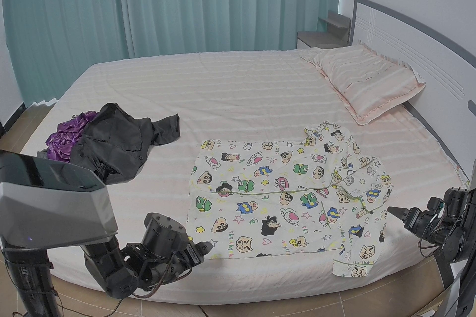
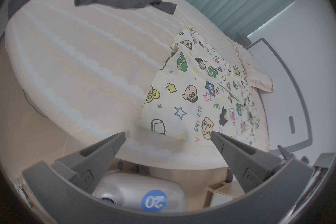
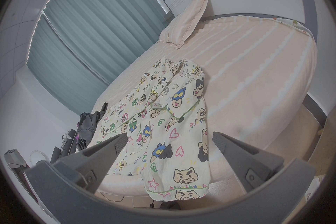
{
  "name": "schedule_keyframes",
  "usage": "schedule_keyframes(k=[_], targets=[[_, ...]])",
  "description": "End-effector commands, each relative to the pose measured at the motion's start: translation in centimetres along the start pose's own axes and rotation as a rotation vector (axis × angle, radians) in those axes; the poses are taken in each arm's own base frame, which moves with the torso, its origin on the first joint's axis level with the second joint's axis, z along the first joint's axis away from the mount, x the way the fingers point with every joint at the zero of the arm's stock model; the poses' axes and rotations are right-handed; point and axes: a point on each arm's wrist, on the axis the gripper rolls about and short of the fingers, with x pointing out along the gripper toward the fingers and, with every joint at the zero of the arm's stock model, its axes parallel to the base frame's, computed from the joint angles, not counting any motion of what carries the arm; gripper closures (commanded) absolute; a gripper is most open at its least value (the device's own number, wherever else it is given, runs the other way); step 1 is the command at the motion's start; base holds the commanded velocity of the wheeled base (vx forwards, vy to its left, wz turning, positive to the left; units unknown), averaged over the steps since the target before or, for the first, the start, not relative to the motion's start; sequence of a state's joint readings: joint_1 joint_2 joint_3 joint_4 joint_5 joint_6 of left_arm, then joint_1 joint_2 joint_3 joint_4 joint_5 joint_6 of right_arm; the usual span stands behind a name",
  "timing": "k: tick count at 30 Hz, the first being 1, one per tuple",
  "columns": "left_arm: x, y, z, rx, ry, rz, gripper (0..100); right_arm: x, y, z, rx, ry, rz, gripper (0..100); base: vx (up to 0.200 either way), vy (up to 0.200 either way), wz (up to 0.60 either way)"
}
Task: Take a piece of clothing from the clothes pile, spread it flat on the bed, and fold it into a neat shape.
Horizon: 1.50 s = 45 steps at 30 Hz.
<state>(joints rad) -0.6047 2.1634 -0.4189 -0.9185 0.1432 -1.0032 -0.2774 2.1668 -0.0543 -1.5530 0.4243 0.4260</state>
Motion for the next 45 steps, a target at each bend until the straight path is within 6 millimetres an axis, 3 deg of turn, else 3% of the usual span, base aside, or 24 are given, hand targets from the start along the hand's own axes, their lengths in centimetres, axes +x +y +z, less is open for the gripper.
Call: schedule_keyframes(k=[1, 4, 22, 23, 36, 45], targets=[[2.6, 0.1, -1.8, 0.112, -0.002, 0.067, 0, 0.0, 0.1, 0.2, -0.007, -0.015, 0.007, 0, 0.0, 0.0, 0.0], [3.1, 0.6, -2.1, 0.203, -0.008, 0.102, 0, 0.0, 0.1, 0.3, -0.009, -0.017, 0.012, 0, 0.0, 0.0, 0.0], [5.2, -1.3, -1.0, 0.19, -0.041, 0.08, 0, 0.0, 0.2, 0.2, -0.009, -0.01, 0.015, 0, 0.0, 0.0, 0.0], [5.3, -1.3, -0.9, 0.193, -0.037, 0.093, 100, 0.0, 0.2, 0.2, -0.008, -0.01, 0.016, 0, 0.0, 0.0, 0.0], [5.7, -0.7, 1.3, 0.056, -0.132, 0.125, 100, 1.4, -1.0, -0.8, -0.05, 0.052, 0.012, 0, 0.0, 0.0, 0.0], [5.4, -1.0, 3.0, -0.066, -0.256, -0.007, 100, 3.7, -1.6, -2.6, -0.155, 0.135, 0.014, 0, 0.0, 0.0, 0.0]])
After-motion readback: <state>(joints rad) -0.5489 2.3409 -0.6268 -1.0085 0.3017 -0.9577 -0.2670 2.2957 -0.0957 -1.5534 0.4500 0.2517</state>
